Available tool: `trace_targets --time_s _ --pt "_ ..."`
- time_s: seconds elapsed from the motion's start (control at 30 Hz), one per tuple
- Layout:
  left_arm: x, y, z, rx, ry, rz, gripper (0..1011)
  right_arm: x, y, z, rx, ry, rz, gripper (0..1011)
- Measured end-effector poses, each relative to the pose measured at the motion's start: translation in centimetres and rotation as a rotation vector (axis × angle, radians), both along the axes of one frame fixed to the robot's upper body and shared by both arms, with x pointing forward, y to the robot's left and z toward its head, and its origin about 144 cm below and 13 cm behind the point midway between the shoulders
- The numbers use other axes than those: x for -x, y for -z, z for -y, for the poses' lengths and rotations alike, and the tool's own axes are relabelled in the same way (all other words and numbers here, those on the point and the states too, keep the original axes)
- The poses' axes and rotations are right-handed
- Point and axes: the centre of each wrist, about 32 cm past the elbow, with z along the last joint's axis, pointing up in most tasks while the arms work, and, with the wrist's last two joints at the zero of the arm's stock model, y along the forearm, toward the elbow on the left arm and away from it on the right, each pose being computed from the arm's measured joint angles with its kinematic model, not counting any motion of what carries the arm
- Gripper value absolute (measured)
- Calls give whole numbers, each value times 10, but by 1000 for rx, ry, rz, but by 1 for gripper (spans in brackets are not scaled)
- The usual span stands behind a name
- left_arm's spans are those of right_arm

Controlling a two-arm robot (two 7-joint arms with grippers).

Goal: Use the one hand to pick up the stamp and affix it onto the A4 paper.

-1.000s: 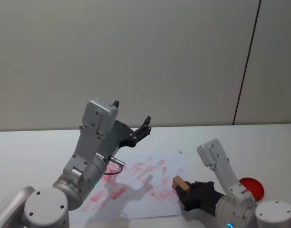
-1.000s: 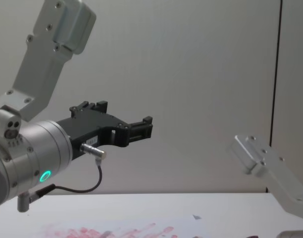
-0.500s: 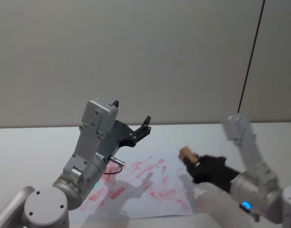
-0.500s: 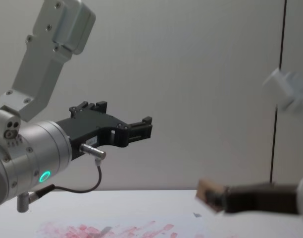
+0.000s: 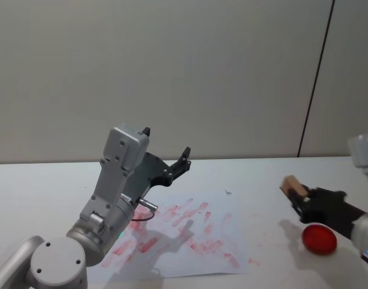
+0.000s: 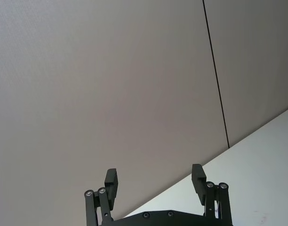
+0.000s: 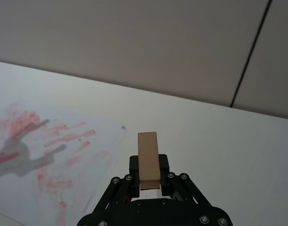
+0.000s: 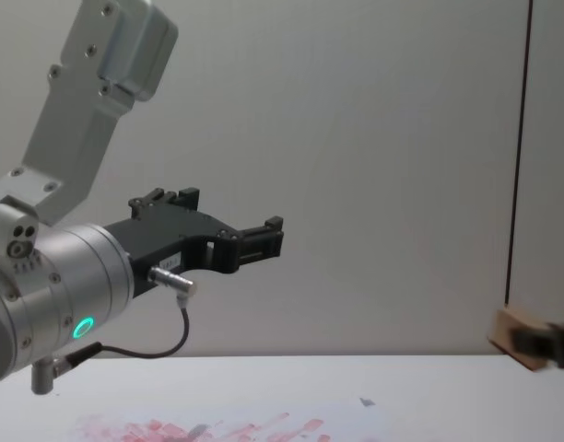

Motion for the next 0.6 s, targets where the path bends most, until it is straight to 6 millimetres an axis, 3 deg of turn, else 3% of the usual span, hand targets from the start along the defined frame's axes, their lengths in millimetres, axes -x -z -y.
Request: trace_targets --time_s 0.2,0.6 --pt "0 0 0 0 0 0 1001 7 9 24 52 45 -47 220" --pt "0 0 0 0 0 0 1001 11 27 45 124 80 -112 219"
